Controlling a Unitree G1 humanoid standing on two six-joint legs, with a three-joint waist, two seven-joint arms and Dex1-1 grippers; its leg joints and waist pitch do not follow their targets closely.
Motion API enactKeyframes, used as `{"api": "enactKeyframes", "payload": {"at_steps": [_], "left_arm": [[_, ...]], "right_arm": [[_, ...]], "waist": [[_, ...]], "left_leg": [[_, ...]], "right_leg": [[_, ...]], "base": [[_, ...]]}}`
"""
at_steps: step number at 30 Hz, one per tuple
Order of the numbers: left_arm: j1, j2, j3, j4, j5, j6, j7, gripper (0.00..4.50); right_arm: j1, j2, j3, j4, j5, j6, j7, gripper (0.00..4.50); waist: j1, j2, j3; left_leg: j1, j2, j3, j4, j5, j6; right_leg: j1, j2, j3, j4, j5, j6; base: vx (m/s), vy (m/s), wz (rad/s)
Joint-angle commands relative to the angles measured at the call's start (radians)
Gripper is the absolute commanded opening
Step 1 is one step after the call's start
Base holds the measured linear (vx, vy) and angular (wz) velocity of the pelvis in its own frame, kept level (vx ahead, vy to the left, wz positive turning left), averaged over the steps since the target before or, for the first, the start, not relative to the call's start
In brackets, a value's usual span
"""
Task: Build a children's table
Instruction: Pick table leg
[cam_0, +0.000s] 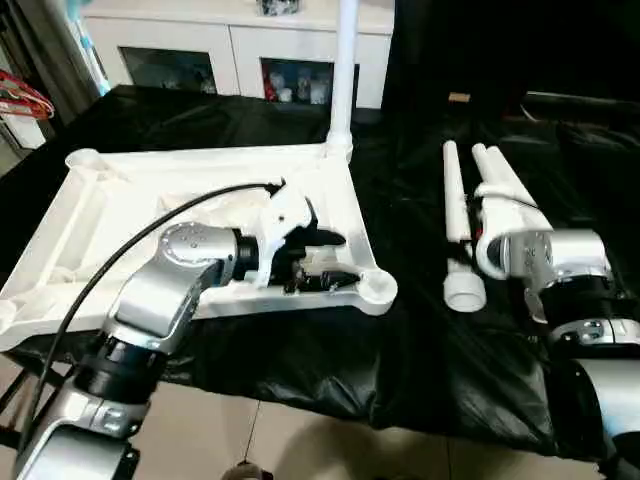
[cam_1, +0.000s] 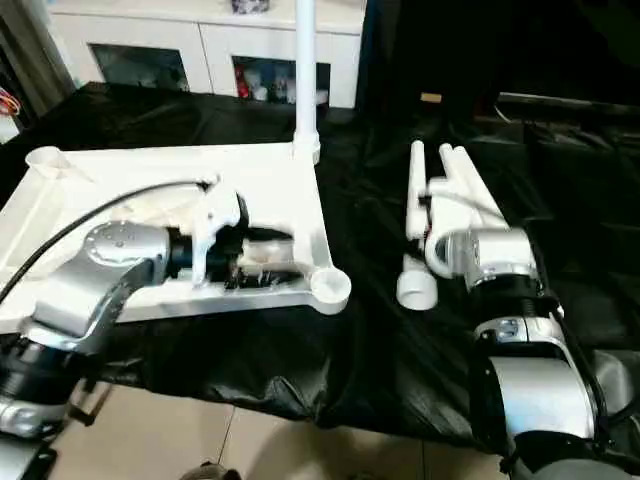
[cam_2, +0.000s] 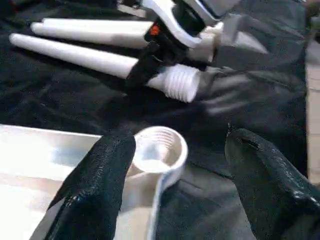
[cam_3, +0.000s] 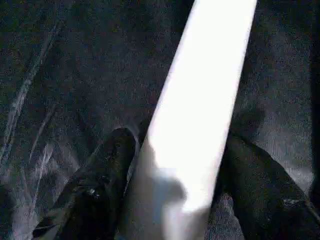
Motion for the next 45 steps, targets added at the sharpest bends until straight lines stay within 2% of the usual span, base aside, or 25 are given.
{"api": "enactKeyframes", "payload": {"at_steps": [1, 3, 4, 11, 13, 17, 18, 19, 20, 21, 22, 23, 24, 25, 27, 28, 30, 32, 33, 35, 39, 40, 41, 44, 45], "left_arm": [[0.003, 0.015, -0.016, -0.018, 0.009, 0.021, -0.004, 3.38], [0.006, 0.025, -0.024, -0.017, 0.026, 0.021, 0.004, 3.38], [0.007, 0.028, -0.026, -0.017, 0.030, 0.021, 0.007, 3.38], [0.008, 0.044, -0.033, -0.028, 0.033, 0.027, 0.022, 3.38], [0.000, 0.038, -0.026, -0.007, 0.040, 0.015, 0.045, 3.38], [-0.014, 0.014, -0.002, 0.032, 0.043, -0.007, 0.087, 3.38], [-0.030, -0.014, 0.024, 0.065, 0.038, -0.007, 0.131, 3.64], [-0.046, -0.037, 0.042, 0.092, 0.035, -0.003, 0.164, 3.64], [-0.070, -0.079, 0.075, 0.132, 0.027, 0.011, 0.224, 3.71], [-0.089, -0.110, 0.098, 0.163, 0.019, 0.017, 0.264, 3.71], [-0.101, -0.134, 0.111, 0.179, 0.009, 0.020, 0.288, 3.77], [-0.113, -0.155, 0.122, 0.192, -0.002, 0.030, 0.306, 4.05], [-0.130, -0.194, 0.142, 0.213, -0.023, 0.035, 0.336, 4.05], [-0.140, -0.219, 0.156, 0.227, -0.037, 0.036, 0.354, 4.05], [-0.169, -0.281, 0.201, 0.263, -0.082, 0.049, 0.401, 4.11], [-0.175, -0.291, 0.210, 0.271, -0.091, 0.052, 0.409, 4.16], [-0.218, -0.358, 0.276, 0.313, -0.165, 0.092, 0.441, 4.49], [-0.249, -0.394, 0.314, 0.341, -0.204, 0.119, 0.453, 4.48], [-0.269, -0.414, 0.328, 0.358, -0.218, 0.122, 0.458, 4.49], [-0.290, -0.432, 0.343, 0.375, -0.232, 0.114, 0.463, 4.50], [-0.326, -0.466, 0.384, 0.398, -0.286, 0.123, 0.480, 4.50], [-0.332, -0.476, 0.395, 0.392, -0.311, 0.135, 0.477, 4.50], [-0.337, -0.483, 0.404, 0.389, -0.329, 0.147, 0.475, 4.50], [-0.337, -0.491, 0.410, 0.368, -0.360, 0.182, 0.460, 4.50], [-0.336, -0.486, 0.389, 0.374, -0.334, 0.173, 0.457, 4.50]], "right_arm": [[0.004, -0.002, 0.005, 0.010, 0.003, 0.023, 0.006, 2.63], [0.010, -0.003, 0.014, 0.009, -0.004, 0.034, 0.019, 2.60], [0.011, -0.004, 0.016, 0.008, -0.006, 0.037, 0.022, 2.39], [-0.001, -0.007, 0.008, 0.046, -0.004, 0.018, 0.013, 1.93], [-0.005, -0.001, -0.015, 0.064, 0.002, 0.001, -0.002, 1.90], [-0.004, 0.004, -0.054, 0.069, 0.020, -0.023, -0.027, 1.87], [0.000, 0.005, -0.074, 0.057, 0.035, -0.036, -0.031, 1.87], [0.004, 0.007, -0.089, 0.047, 0.047, -0.053, -0.030, 1.87], [0.012, 0.012, -0.125, 0.021, 0.078, -0.076, -0.023, 1.86], [0.020, 0.019, -0.153, 0.000, 0.105, -0.088, -0.014, 1.86], [0.031, 0.025, -0.176, -0.026, 0.129, -0.109, 0.001, 1.86], [0.042, 0.033, -0.199, -0.049, 0.152, -0.133, 0.013, 1.86], [0.063, 0.045, -0.233, -0.091, 0.188, -0.164, 0.042, 1.86], [0.081, 0.055, -0.247, -0.125, 0.211, -0.188, 0.071, 1.86], [0.134, 0.084, -0.276, -0.221, 0.272, -0.253, 0.150, 1.86], [0.145, 0.089, -0.278, -0.239, 0.281, -0.266, 0.164, 1.86], [0.206, 0.112, -0.291, -0.351, 0.363, -0.237, 0.270, 1.86], [0.255, 0.127, -0.289, -0.439, 0.424, -0.231, 0.352, 1.86], [0.293, 0.132, -0.279, -0.502, 0.465, -0.208, 0.402, 1.86], [0.331, 0.138, -0.257, -0.567, 0.498, -0.192, 0.447, 1.86], [0.392, 0.152, -0.224, -0.668, 0.558, -0.174, 0.498, 1.86], [0.406, 0.151, -0.206, -0.690, 0.561, -0.173, 0.513, 1.86], [0.417, 0.149, -0.193, -0.708, 0.563, -0.173, 0.523, 1.86], [0.432, 0.153, -0.173, -0.743, 0.580, -0.163, 0.543, 1.86], [0.433, 0.157, -0.166, -0.760, 0.587, -0.154, 0.545, 1.86]], "waist": [[-0.001, -0.015, -0.074], [0.000, -0.015, -0.074], [-0.001, -0.015, -0.075], [0.000, -0.017, -0.076], [-0.002, -0.013, -0.075], [-0.002, -0.017, -0.075], [-0.002, -0.016, -0.077], [-0.002, -0.017, -0.077], [0.000, -0.021, -0.078], [0.003, -0.021, -0.080], [0.001, -0.023, -0.081], [0.004, -0.025, -0.083], [0.006, -0.027, -0.085], [0.007, -0.027, -0.085], [0.014, -0.031, -0.091], [0.013, -0.033, -0.092], [0.019, -0.036, -0.091], [0.021, -0.034, -0.091], [0.026, -0.033, -0.087], [0.031, -0.029, -0.085], [0.034, -0.024, -0.084], [0.035, -0.027, -0.083], [0.036, -0.024, -0.083], [0.036, -0.027, -0.082], [0.034, -0.034, -0.081]], "left_leg": [[0.011, 0.010, 0.004, -0.060, -0.161, -0.031], [0.011, 0.010, 0.004, -0.059, -0.156, -0.031], [0.011, 0.010, 0.003, -0.059, -0.153, -0.030], [0.013, 0.010, 0.004, -0.059, -0.156, -0.038], [0.015, 0.011, 0.003, -0.060, -0.174, -0.045], [0.015, 0.009, 0.003, -0.060, -0.189, -0.050], [0.014, 0.009, 0.001, -0.060, -0.183, -0.049], [0.015, 0.009, 0.003, -0.060, -0.181, -0.049], [0.016, 0.007, 0.007, -0.056, -0.175, -0.041], [0.016, 0.008, 0.005, -0.056, -0.169, -0.037], [0.011, 0.006, 0.004, -0.056, -0.156, -0.032], [0.010, 0.007, 0.003, -0.055, -0.139, -0.020], [0.007, 0.007, 0.004, -0.053, -0.116, -0.005], [0.006, 0.006, 0.006, -0.051, -0.112, 0.005], [0.003, 0.008, 0.004, -0.046, -0.065, 0.054], [0.002, 0.007, 0.003, -0.045, -0.051, 0.066], [0.001, 0.006, 0.004, -0.041, -0.041, 0.102], [-0.002, 0.006, 0.004, -0.040, -0.040, 0.111], [0.000, 0.007, 0.004, -0.042, -0.072, 0.115], [0.000, 0.011, 0.000, -0.045, -0.079, 0.111], [0.004, 0.014, -0.002, -0.048, -0.105, 0.079], [0.002, 0.012, -0.002, -0.048, -0.104, 0.076], [0.001, 0.012, -0.003, -0.049, -0.106, 0.067], [0.001, 0.013, -0.004, -0.050, -0.116, 0.060], [-0.001, 0.012, -0.004, -0.051, -0.118, 0.060]], "right_leg": [[0.052, -0.044, 0.031, -0.062, -0.162, -0.211], [0.052, -0.044, 0.032, -0.061, -0.161, -0.206], [0.053, -0.044, 0.032, -0.061, -0.159, -0.205], [0.051, -0.045, 0.031, -0.061, -0.160, -0.208], [0.049, -0.044, 0.031, -0.062, -0.168, -0.207], [0.050, -0.044, 0.032, -0.065, -0.183, -0.198], [0.052, -0.045, 0.030, -0.063, -0.176, -0.198], [0.051, -0.043, 0.031, -0.063, -0.169, -0.199], [0.052, -0.043, 0.034, -0.064, -0.143, -0.201], [0.054, -0.045, 0.034, -0.063, -0.135, -0.205], [0.058, -0.043, 0.033, -0.061, -0.119, -0.205], [0.061, -0.045, 0.032, -0.059, -0.090, -0.209], [0.062, -0.046, 0.032, -0.055, -0.054, -0.220], [0.063, -0.045, 0.033, -0.054, -0.034, -0.225], [0.067, -0.048, 0.030, -0.046, 0.045, -0.250], [0.068, -0.048, 0.029, -0.044, 0.059, -0.258], [0.068, -0.048, 0.028, -0.045, 0.071, -0.274], [0.067, -0.047, 0.025, -0.045, 0.059, -0.275], [0.065, -0.048, 0.025, -0.055, -0.004, -0.264], [0.063, -0.050, 0.024, -0.058, -0.037, -0.254], [0.059, -0.052, 0.025, -0.064, -0.088, -0.243], [0.061, -0.051, 0.024, -0.064, -0.090, -0.240], [0.061, -0.052, 0.024, -0.065, -0.096, -0.239], [0.060, -0.052, 0.023, -0.068, -0.114, -0.232], [0.059, -0.051, 0.023, -0.071, -0.130, -0.223]], "base": [[0.000, 0.000, 0.00], [0.000, 0.000, 0.00], [0.000, 0.000, 0.00], [0.000, 0.000, 0.00], [0.000, 0.000, 0.00], [0.000, 0.000, 0.00], [0.000, 0.000, 0.00], [0.000, 0.000, 0.00], [0.000, 0.000, 0.00], [0.000, 0.000, 0.00], [0.000, 0.000, 0.00], [0.000, 0.000, 0.00], [0.000, 0.000, 0.00], [0.000, 0.000, 0.00], [0.000, 0.000, 0.00], [0.000, 0.000, 0.00], [0.000, 0.000, 0.00], [0.000, 0.000, 0.00], [0.000, 0.000, 0.00], [0.000, 0.000, 0.00], [0.000, 0.000, 0.00], [0.000, 0.000, 0.00], [0.000, 0.000, 0.00], [0.000, 0.000, 0.00], [0.000, 0.000, 0.00]]}}
